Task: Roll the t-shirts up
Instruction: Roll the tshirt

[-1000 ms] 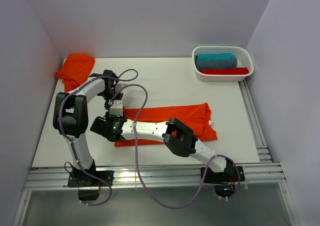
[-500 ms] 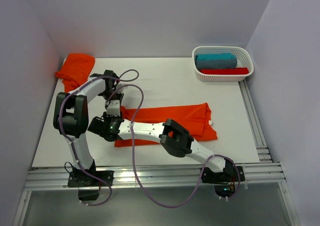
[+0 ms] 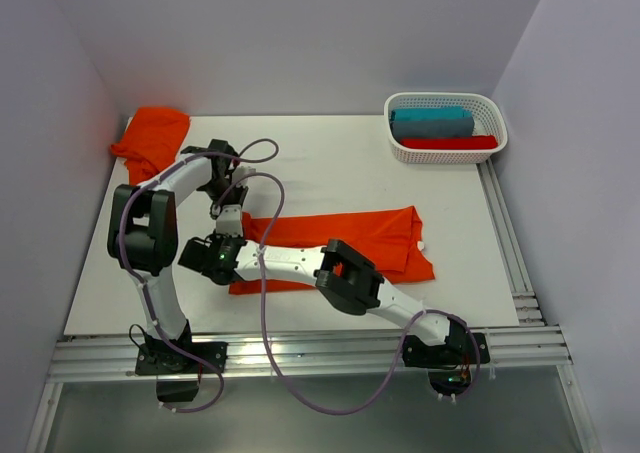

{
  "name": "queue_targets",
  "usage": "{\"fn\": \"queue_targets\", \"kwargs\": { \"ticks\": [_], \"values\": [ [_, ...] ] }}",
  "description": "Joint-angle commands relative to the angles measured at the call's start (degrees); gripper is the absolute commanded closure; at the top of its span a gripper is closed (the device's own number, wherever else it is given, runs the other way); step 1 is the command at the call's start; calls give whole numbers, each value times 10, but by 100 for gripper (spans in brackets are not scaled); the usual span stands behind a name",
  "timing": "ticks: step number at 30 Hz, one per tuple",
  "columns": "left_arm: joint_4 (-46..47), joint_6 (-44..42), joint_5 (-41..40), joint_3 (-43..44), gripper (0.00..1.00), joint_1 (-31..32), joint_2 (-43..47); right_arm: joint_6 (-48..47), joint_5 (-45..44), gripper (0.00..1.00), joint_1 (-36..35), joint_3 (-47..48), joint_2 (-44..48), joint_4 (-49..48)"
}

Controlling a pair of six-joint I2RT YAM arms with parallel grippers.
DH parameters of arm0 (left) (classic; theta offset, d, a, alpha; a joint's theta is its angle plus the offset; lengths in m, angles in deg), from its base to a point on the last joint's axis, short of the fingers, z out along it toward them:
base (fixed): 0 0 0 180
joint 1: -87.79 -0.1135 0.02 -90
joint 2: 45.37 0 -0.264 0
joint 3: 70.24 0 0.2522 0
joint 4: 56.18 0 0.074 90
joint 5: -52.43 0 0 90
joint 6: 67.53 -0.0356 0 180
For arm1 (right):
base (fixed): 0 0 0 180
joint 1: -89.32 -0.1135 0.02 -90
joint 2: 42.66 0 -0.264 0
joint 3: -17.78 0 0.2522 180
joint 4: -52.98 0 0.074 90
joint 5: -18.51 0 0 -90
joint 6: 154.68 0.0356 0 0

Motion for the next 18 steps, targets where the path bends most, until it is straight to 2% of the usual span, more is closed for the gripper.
{"fn": "queue_targets", "kwargs": {
  "ticks": [1, 9, 14, 17, 18],
  "values": [
    [-6, 4, -6, 25, 100, 5, -5, 0, 4, 67, 8, -3, 1, -4],
    [-5, 4, -6, 35, 97, 5, -16, 3, 63, 86, 20, -120, 78, -114],
    [-8, 1, 8, 54, 84, 5, -17, 29, 143, 90, 41, -266, 161, -252],
    [-14, -7, 26, 71, 72, 5, -13, 54, 186, 90, 59, -364, 206, -355],
    [-15, -10, 32, 79, 63, 5, -10, 68, 218, 90, 63, -388, 217, -383]
  ]
}}
